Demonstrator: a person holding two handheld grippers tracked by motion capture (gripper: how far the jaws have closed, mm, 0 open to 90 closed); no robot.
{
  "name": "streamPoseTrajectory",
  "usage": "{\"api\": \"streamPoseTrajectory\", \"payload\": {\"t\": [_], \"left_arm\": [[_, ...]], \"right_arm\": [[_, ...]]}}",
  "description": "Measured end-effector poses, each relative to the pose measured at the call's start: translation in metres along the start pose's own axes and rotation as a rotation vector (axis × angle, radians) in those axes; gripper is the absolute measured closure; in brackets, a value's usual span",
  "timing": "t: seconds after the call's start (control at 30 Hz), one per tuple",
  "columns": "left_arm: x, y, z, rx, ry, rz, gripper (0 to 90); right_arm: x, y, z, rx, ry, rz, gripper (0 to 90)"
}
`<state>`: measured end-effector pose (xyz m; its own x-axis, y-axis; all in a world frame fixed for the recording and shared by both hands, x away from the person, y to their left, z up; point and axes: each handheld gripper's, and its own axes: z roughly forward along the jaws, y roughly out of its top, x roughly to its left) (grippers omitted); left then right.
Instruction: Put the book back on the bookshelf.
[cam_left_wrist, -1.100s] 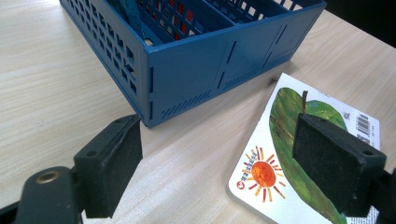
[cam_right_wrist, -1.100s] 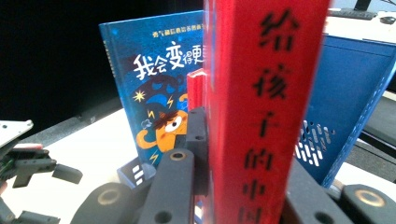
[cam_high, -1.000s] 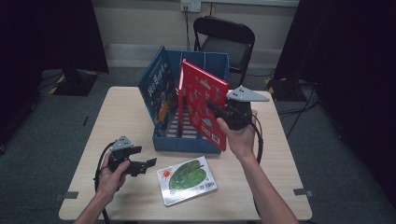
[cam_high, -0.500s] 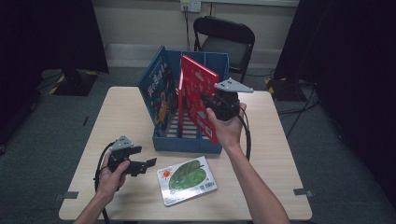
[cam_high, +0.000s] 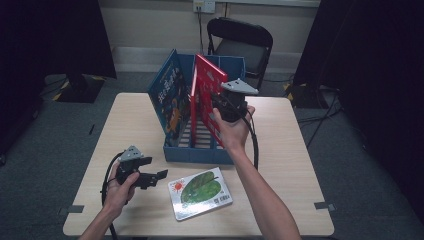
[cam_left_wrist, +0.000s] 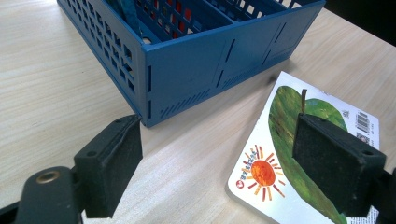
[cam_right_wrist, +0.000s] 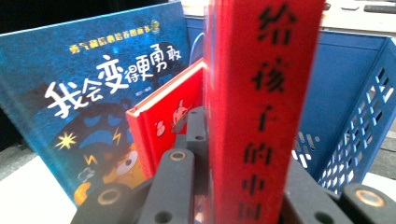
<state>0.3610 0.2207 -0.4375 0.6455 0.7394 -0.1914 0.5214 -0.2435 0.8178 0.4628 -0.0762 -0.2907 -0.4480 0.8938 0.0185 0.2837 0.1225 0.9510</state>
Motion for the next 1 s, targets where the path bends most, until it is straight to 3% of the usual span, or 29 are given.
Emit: {"api": "streamPoseTrajectory", "payload": {"t": [0.33, 0.83, 1.0], "left_arm": [[-0.001, 0.000, 0.000, 0.002, -0.003, 0.005, 15.9], [-0.004, -0.002, 0.004, 0.015, -0.010, 0.019, 15.9], [-0.004, -0.002, 0.004, 0.018, -0.010, 0.023, 15.9]], "right_arm": [[0.005, -0.004, 0.018, 0.013, -0.057, 0.021, 80.6], [0.012, -0.016, 0.046, 0.024, -0.118, 0.112, 80.6], [0.016, -0.018, 0.050, 0.016, -0.148, 0.088, 80.6]]}}
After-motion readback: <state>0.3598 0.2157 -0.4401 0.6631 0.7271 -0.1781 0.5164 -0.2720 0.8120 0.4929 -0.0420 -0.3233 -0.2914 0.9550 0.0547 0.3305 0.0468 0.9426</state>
